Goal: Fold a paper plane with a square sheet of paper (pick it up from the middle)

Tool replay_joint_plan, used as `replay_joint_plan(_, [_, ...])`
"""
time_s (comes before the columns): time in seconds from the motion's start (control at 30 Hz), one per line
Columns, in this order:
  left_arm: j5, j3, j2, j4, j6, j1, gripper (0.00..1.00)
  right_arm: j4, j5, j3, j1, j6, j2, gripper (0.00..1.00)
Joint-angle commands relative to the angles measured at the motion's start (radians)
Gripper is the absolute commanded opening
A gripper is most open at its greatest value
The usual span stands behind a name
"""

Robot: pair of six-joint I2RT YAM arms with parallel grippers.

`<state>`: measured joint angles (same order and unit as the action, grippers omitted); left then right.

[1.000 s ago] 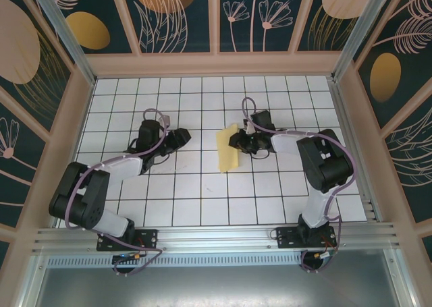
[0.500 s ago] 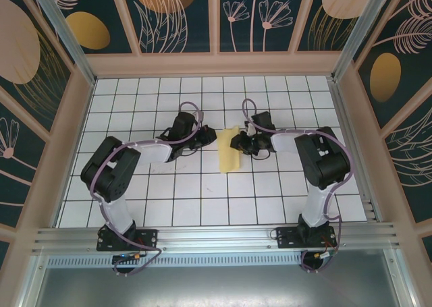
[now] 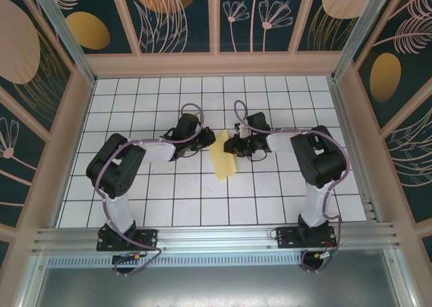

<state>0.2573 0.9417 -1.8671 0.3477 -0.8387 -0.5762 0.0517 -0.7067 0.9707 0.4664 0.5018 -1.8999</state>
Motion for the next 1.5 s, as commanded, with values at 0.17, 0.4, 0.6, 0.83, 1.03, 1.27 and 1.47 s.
replay_joint_plan(0.17, [-0.012, -0.004, -0.033, -0.026, 0.011, -0.007, 0.04, -0.051, -0.015, 0.05, 0.012, -0.042, -0.051, 0.25])
replay_joint_plan(0.4, [-0.013, 0.025, -0.097, -0.087, 0.025, -0.008, 0.03, -0.085, 0.008, 0.069, 0.016, -0.043, -0.055, 0.29])
replay_joint_plan(0.6, [-0.03, 0.062, -0.111, -0.116, 0.026, -0.008, 0.02, -0.132, 0.048, 0.085, 0.016, -0.027, -0.04, 0.34])
replay_joint_plan(0.83, [-0.03, 0.068, -0.116, -0.137, 0.03, -0.008, 0.02, -0.214, 0.268, 0.086, 0.021, -0.041, 0.082, 0.54])
replay_joint_plan(1.03, [-0.018, 0.08, -0.116, -0.135, 0.027, -0.008, 0.03, -0.259, 0.405, 0.122, 0.071, -0.132, 0.068, 0.67])
replay_joint_plan(1.27, [-0.012, 0.099, -0.112, -0.141, 0.026, -0.008, 0.04, -0.245, 0.369, 0.135, 0.075, -0.188, 0.012, 0.65])
replay_joint_plan(1.47, [-0.016, 0.11, -0.11, -0.135, 0.023, -0.008, 0.05, -0.22, 0.298, 0.108, 0.075, -0.213, 0.01, 0.55])
